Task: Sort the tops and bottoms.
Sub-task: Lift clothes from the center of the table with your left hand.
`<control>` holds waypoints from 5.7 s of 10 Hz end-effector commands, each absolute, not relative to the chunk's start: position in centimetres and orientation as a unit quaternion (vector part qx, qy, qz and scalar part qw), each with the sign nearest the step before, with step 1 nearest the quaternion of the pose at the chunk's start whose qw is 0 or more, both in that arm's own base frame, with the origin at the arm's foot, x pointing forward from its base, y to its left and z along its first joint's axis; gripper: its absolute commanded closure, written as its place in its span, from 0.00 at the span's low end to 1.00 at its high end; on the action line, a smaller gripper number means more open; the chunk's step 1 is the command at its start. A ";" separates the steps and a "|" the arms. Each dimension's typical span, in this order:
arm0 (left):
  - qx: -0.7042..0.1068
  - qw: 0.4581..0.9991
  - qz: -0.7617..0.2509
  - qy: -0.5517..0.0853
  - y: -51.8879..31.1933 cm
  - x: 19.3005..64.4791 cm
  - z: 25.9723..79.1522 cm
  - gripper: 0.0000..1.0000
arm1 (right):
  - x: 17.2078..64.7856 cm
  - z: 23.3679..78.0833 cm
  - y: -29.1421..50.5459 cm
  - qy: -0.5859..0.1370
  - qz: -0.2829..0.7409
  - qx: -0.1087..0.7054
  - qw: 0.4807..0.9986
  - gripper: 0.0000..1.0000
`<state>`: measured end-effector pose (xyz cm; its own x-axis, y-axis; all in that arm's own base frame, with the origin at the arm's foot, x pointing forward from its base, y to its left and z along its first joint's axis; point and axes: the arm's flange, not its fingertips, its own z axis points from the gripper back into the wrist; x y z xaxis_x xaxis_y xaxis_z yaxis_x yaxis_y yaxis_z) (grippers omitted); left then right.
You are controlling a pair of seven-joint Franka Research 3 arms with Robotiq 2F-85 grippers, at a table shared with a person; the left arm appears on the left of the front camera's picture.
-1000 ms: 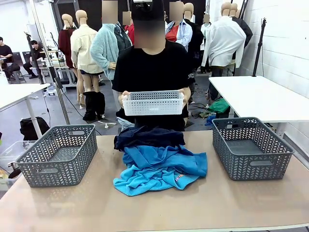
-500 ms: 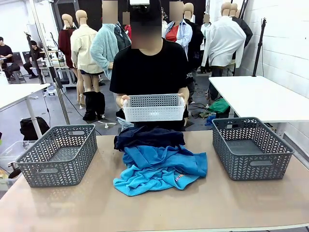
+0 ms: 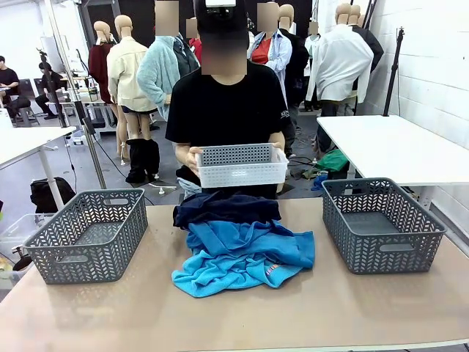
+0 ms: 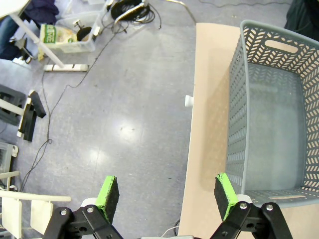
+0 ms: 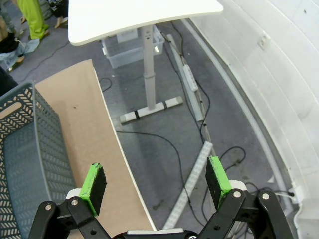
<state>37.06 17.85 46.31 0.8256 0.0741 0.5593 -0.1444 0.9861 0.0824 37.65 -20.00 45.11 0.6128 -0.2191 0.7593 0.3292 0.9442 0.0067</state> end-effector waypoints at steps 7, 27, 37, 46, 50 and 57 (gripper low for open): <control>0.063 0.954 0.056 -0.289 17.9 36.9 46.4 0.00 | 37.5 45.2 -20.0 -0.408 -0.151 -0.068 0.898 0.00; 0.063 0.954 0.056 -0.289 17.9 36.9 46.4 0.00 | 37.5 45.2 -20.0 -0.408 -0.151 -0.068 0.898 0.00; 0.063 0.954 0.056 -0.289 17.9 36.9 46.4 0.00 | 37.5 45.2 -20.0 -0.408 -0.151 -0.068 0.898 0.00; 0.063 0.954 0.056 -0.289 17.9 36.9 46.4 0.00 | 37.5 45.2 -20.0 -0.408 -0.151 -0.068 0.898 0.00; 0.063 0.954 0.056 -0.289 17.9 36.9 46.4 0.00 | 37.5 45.2 -20.0 -0.408 -0.151 -0.068 0.898 0.00; 0.063 0.954 0.056 -0.289 17.9 36.9 46.4 0.00 | 37.5 45.2 -20.0 -0.408 -0.151 -0.068 0.898 0.00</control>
<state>37.06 17.85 46.31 0.8256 0.0742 0.5593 -0.1444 0.9861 0.0824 37.65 -20.00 45.11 0.6128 -0.2191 0.7593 0.3292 0.9442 0.0067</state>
